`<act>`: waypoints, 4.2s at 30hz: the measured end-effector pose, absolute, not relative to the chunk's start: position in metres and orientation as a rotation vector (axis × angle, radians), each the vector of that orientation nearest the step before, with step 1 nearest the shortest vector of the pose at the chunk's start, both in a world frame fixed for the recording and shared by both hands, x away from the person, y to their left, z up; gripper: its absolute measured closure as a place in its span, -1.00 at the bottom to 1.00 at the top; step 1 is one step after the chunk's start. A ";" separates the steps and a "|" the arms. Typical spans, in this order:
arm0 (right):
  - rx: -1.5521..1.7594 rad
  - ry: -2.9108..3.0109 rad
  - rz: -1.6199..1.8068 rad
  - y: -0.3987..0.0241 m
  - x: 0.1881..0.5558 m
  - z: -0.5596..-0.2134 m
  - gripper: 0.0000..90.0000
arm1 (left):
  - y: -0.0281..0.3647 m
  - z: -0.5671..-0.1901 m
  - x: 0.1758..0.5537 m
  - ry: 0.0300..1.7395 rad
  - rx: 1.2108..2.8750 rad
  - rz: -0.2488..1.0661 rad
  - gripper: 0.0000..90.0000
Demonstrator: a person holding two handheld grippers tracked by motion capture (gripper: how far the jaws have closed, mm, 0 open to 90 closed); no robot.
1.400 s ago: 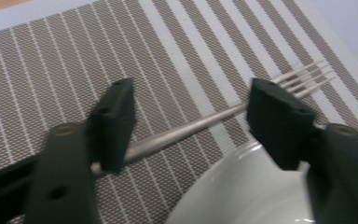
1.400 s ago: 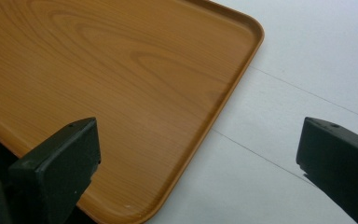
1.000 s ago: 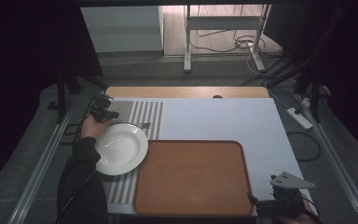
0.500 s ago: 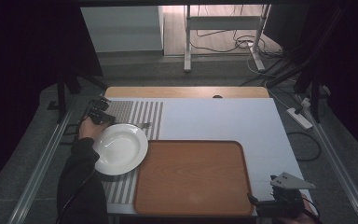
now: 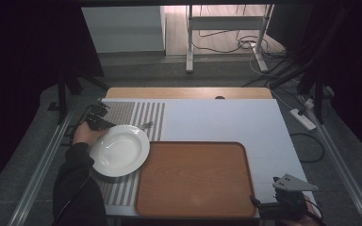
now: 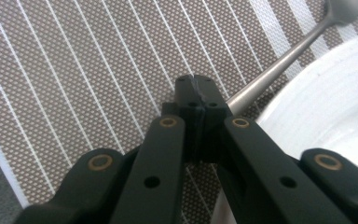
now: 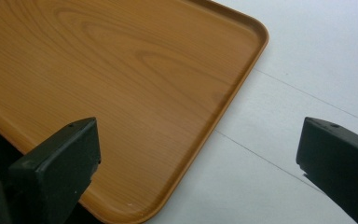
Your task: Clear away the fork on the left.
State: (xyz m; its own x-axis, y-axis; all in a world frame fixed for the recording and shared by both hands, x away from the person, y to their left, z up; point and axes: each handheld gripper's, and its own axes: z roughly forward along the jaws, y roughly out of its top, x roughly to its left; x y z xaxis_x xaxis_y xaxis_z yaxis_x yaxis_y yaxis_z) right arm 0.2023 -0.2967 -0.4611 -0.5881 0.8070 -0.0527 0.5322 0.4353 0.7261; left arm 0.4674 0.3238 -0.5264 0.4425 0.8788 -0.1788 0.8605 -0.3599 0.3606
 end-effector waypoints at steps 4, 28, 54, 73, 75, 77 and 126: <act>1.133 2.302 0.950 -0.297 0.202 -0.461 -1.00 | 0.325 -0.526 0.468 1.490 2.290 0.039 0.99; 1.133 2.310 0.959 -0.298 0.203 -0.462 -1.00 | 0.265 -0.515 0.487 1.351 2.259 0.180 -1.00; 1.124 2.318 0.964 -0.298 0.203 -0.462 -1.00 | 0.234 -0.532 0.501 1.293 2.437 0.240 -0.66; 1.120 2.316 0.960 -0.297 0.203 -0.461 -1.00 | 0.288 -0.527 0.488 1.257 2.401 0.180 0.84; 1.121 2.315 0.963 -0.297 0.203 -0.461 -1.00 | 0.289 -0.527 0.489 1.271 2.389 0.169 0.88; 1.122 2.315 0.964 -0.297 0.203 -0.461 -1.00 | 0.289 -0.528 0.489 1.270 2.384 0.165 0.88; 1.115 2.317 0.970 -0.297 0.203 -0.461 -1.00 | 0.150 -0.503 0.481 0.938 2.484 0.067 0.88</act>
State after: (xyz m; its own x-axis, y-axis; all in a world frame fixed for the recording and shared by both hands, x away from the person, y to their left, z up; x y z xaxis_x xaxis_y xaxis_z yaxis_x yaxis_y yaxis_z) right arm 0.2026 -0.2970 -0.4611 -0.6068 0.7933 -0.0484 0.5224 0.4440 0.7280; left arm 0.4808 0.1500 -0.5032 0.7636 0.6344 -0.1202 0.6108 -0.6495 0.4529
